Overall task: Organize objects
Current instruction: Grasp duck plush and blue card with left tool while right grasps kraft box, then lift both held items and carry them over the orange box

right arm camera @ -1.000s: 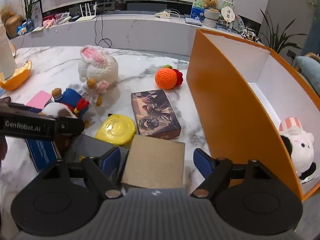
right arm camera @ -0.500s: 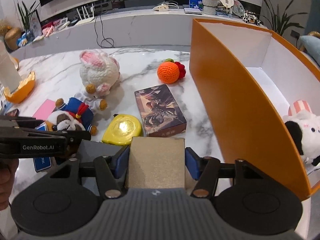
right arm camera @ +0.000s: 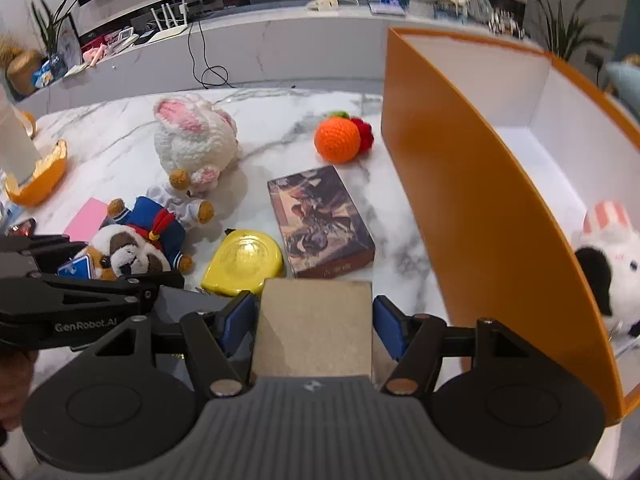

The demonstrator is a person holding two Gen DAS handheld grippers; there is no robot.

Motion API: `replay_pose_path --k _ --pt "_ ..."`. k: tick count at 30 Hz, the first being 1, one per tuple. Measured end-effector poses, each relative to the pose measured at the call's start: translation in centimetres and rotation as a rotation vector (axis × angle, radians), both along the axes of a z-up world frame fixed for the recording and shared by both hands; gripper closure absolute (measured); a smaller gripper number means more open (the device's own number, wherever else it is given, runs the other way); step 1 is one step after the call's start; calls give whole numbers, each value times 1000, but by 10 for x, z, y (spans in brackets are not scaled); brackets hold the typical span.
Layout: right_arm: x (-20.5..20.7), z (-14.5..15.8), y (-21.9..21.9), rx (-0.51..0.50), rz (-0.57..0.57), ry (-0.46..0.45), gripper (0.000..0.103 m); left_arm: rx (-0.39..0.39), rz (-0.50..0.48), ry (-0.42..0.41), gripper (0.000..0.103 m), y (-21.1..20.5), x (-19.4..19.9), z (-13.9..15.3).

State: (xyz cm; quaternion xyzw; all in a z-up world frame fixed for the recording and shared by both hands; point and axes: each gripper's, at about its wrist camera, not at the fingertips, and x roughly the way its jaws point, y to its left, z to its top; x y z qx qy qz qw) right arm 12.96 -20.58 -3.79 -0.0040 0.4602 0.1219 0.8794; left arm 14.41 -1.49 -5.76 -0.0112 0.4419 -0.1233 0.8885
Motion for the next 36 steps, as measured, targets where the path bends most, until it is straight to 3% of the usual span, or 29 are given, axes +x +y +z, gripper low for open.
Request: replay_pose_path --k 2,16,36 --pt "0 1 -3 28 -6 20 41 -4 -3 -4 39 1 0 0" --pt "-3 6 -5 20 3 -11 41 5 -19 -55 43 3 -8 8" --pt "-9 41 -10 37 31 -105 41 -52 -14 -135 43 -8 -31 56"
